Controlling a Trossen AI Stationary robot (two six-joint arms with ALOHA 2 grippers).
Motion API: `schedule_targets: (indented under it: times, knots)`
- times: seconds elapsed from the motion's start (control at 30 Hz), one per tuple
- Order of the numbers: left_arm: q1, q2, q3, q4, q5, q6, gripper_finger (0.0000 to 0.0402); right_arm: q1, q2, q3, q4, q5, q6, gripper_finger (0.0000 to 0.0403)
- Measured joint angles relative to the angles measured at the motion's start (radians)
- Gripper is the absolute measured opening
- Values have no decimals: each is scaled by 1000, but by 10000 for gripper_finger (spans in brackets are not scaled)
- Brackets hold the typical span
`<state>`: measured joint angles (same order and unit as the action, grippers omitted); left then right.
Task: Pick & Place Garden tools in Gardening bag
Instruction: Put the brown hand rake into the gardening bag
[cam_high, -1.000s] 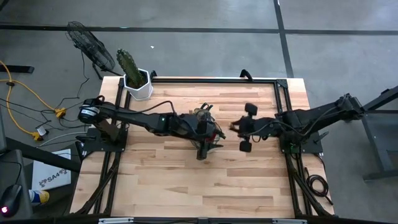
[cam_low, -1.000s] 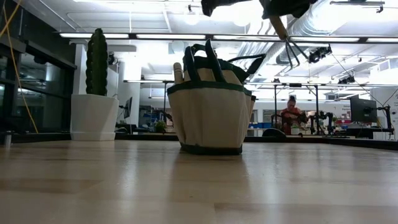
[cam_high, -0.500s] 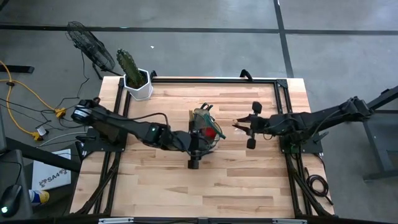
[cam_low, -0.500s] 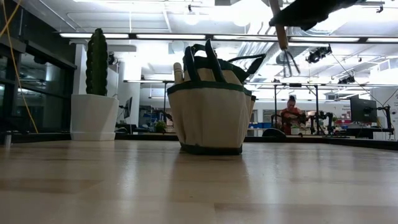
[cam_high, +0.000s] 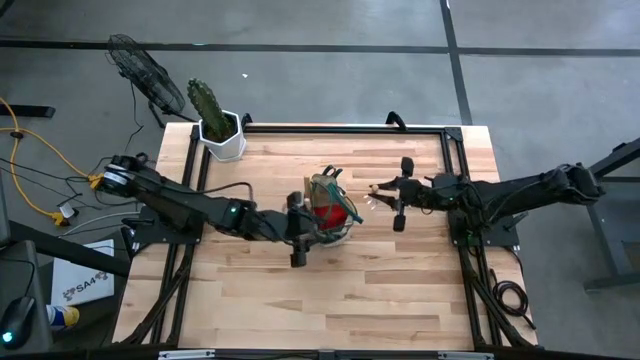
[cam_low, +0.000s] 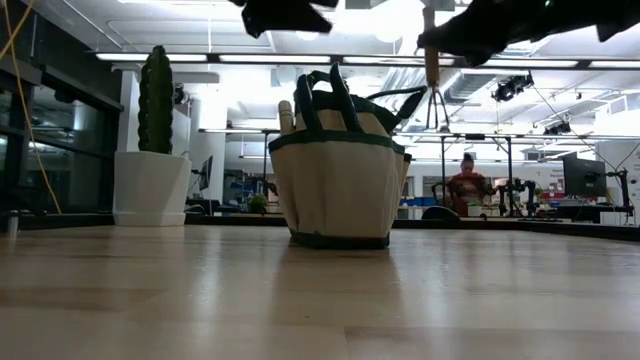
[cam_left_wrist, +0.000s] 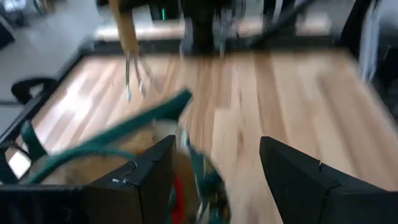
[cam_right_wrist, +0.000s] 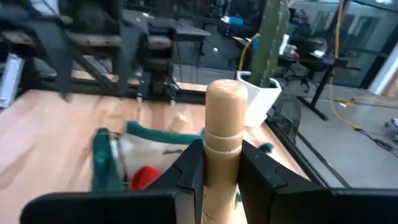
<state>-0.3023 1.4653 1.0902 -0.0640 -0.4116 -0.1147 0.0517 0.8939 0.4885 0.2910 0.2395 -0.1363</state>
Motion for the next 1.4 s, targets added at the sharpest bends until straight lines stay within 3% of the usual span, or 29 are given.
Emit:
schedule_targets:
  times: [0.37, 0.6, 0.83, 1.07, 1.4]
  knots:
    - [-30, -207, -401, 499, -20, -55, 225, -61, 159, -1, 182, -48, 28, 58]
    - [-127, -277, -552, 647, -180, -75, 225, -68, 263, 0, 287, -29, 46, 58]
    - [-227, -290, -590, 659, -354, -119, 225, -77, 326, 0, 329, -4, 74, 58]
    - [-294, -290, -591, 651, -460, -131, 225, -85, 373, 0, 378, -11, 88, 58]
    - [-315, -290, -591, 630, -494, -166, 225, -85, 374, 0, 415, -47, 127, 58]
